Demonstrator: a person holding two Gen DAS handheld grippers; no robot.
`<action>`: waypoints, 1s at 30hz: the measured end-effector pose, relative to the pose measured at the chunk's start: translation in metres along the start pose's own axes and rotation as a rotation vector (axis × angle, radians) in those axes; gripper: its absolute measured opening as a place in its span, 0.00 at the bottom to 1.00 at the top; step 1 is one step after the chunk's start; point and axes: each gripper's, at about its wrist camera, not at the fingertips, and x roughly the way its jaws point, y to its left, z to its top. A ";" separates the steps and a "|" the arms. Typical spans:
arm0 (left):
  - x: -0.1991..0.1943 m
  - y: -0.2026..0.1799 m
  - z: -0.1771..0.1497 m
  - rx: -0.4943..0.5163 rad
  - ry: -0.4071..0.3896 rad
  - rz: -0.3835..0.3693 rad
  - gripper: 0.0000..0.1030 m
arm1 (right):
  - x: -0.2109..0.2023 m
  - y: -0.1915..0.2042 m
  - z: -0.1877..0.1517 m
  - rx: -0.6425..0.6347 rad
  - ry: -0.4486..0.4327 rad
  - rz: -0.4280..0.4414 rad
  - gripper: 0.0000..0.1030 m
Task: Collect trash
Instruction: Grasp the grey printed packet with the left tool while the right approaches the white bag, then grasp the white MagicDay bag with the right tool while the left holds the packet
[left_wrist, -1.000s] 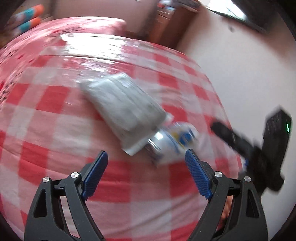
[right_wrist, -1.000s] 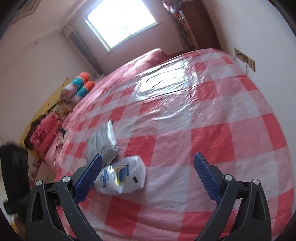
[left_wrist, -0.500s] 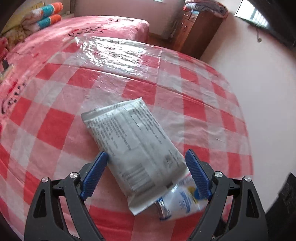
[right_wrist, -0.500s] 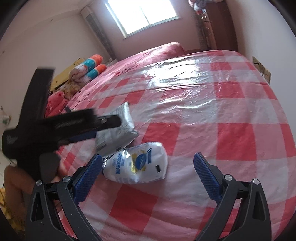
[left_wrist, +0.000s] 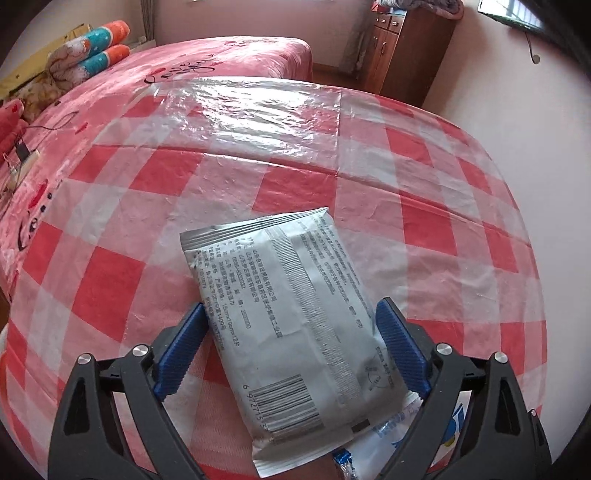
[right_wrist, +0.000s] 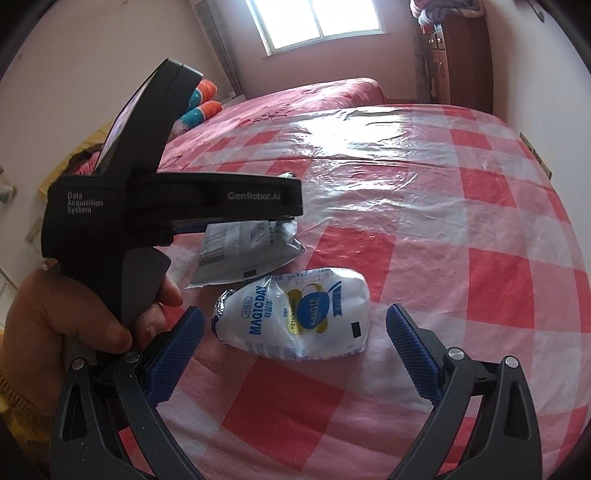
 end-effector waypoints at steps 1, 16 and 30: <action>0.001 0.000 0.001 0.004 -0.001 -0.001 0.89 | 0.001 0.001 0.001 -0.003 -0.003 -0.010 0.94; -0.011 0.017 -0.010 -0.011 -0.021 -0.048 0.81 | 0.018 -0.002 0.010 -0.003 0.035 -0.029 0.94; -0.044 0.048 -0.028 0.013 -0.060 -0.050 0.80 | 0.026 0.006 0.013 -0.037 0.048 -0.051 0.94</action>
